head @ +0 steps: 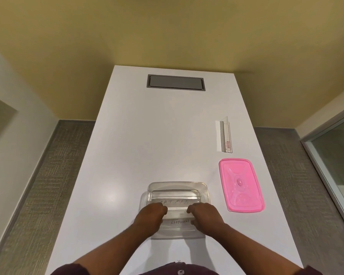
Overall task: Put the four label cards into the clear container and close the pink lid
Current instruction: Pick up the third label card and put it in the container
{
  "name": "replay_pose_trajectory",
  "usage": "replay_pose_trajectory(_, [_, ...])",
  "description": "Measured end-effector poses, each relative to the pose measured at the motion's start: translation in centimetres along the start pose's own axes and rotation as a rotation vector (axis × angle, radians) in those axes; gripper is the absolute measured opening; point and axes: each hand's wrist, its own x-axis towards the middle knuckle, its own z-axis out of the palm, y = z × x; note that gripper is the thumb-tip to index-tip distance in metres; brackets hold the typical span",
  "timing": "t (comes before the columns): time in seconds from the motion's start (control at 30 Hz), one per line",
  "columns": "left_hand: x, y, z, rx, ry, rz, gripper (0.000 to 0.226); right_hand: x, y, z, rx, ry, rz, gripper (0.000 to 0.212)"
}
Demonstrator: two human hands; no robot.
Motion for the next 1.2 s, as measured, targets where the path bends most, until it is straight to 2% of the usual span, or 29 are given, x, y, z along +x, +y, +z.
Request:
replay_pose_trajectory(0.47, [0.7, 0.5, 0.1, 0.046, -0.006, -0.037, 0.027, 0.5, -0.8, -0.1, -0.016, 0.013, 0.041, 0.038])
replay_pose_trajectory(0.63, [0.9, 0.3, 0.2, -0.028, -0.014, -0.020, 0.030, 0.3, -0.7, -0.2, 0.003, 0.001, 0.032, 0.042])
replay_pose_trajectory(0.73, [1.2, 0.0, 0.2, -0.145, 0.035, 0.010, 0.031, -0.1, -0.6, -0.8, 0.104, 0.074, 0.039, 0.045])
replay_pose_trajectory(0.87, [2.5, 1.0, -1.6, -0.350, 0.193, 0.007, 0.013, -0.4, -0.5, -3.3, 0.302, 0.320, 0.087, 0.033])
replay_pose_trajectory(1.07, [6.7, 3.1, -5.7, -0.627, 0.357, -0.073, 0.010, 0.9, 1.8, -8.3, 0.719, 0.530, 0.345, 0.019])
replay_pose_trajectory(1.2, [10.6, 4.0, -8.6, -0.739, 0.412, -0.126, 0.009, 2.7, 5.3, -10.9, 0.980, 0.577, 0.494, 0.020])
